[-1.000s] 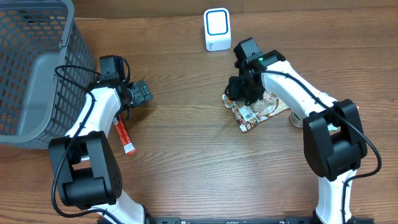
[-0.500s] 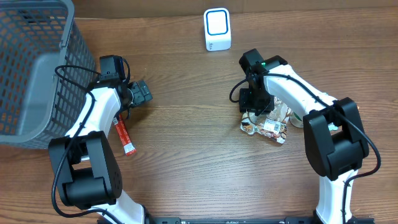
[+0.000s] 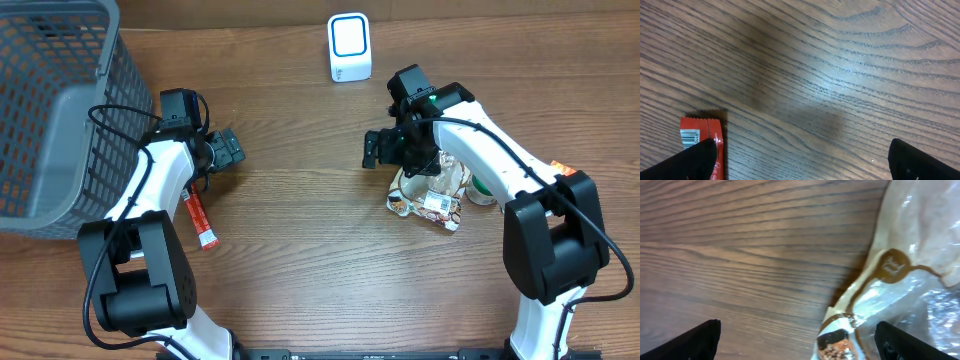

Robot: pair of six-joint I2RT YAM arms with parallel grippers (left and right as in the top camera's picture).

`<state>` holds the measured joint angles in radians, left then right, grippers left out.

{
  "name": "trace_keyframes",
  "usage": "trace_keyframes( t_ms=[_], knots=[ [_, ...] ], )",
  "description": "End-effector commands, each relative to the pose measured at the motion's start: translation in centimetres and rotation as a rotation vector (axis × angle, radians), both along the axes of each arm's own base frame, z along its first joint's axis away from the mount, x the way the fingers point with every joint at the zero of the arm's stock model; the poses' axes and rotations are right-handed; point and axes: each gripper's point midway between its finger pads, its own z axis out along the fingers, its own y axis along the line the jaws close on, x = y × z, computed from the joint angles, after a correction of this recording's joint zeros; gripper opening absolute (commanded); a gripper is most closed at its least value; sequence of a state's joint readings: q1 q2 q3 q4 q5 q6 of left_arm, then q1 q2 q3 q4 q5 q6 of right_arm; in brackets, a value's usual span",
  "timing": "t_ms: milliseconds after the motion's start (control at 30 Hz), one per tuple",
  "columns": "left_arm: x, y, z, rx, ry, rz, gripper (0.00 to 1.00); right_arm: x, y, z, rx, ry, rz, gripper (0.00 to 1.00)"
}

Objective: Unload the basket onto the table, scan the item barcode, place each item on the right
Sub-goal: 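Open the right gripper, release the bag and lift away, then grasp the red stick wrapper with the left gripper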

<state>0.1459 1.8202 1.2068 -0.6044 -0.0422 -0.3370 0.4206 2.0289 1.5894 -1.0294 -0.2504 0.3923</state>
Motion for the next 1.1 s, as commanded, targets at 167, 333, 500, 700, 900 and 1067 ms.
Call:
trace_keyframes(
  t_ms=[167,333,500,700,900,1067],
  knots=[
    [0.6,0.5,0.3,0.016,-0.012,-0.006,1.0,1.6,1.5,2.2,0.08,-0.085,0.008,1.0],
    [3.6,0.9,1.7,0.038,-0.147,-0.005,1.0,2.1,1.7,2.3,0.089,-0.104,0.008,1.0],
    [4.8,0.2,2.3,0.002,-0.2,-0.026,1.0,2.1,1.7,2.3,0.089,-0.104,0.008,1.0],
    [3.0,-4.6,1.6,-0.241,-0.138,-0.153,1.0,2.1,1.7,2.3,0.089,-0.104,0.008,1.0],
    [2.5,-10.3,4.2,-0.59,-0.192,-0.302,0.04,2.1,1.7,2.3,0.089,-0.104,0.008,1.0],
    [1.9,-13.3,6.9,-0.814,-0.239,-0.39,0.04,2.1,1.7,2.3,0.089,-0.104,0.008,1.0]
  ],
)
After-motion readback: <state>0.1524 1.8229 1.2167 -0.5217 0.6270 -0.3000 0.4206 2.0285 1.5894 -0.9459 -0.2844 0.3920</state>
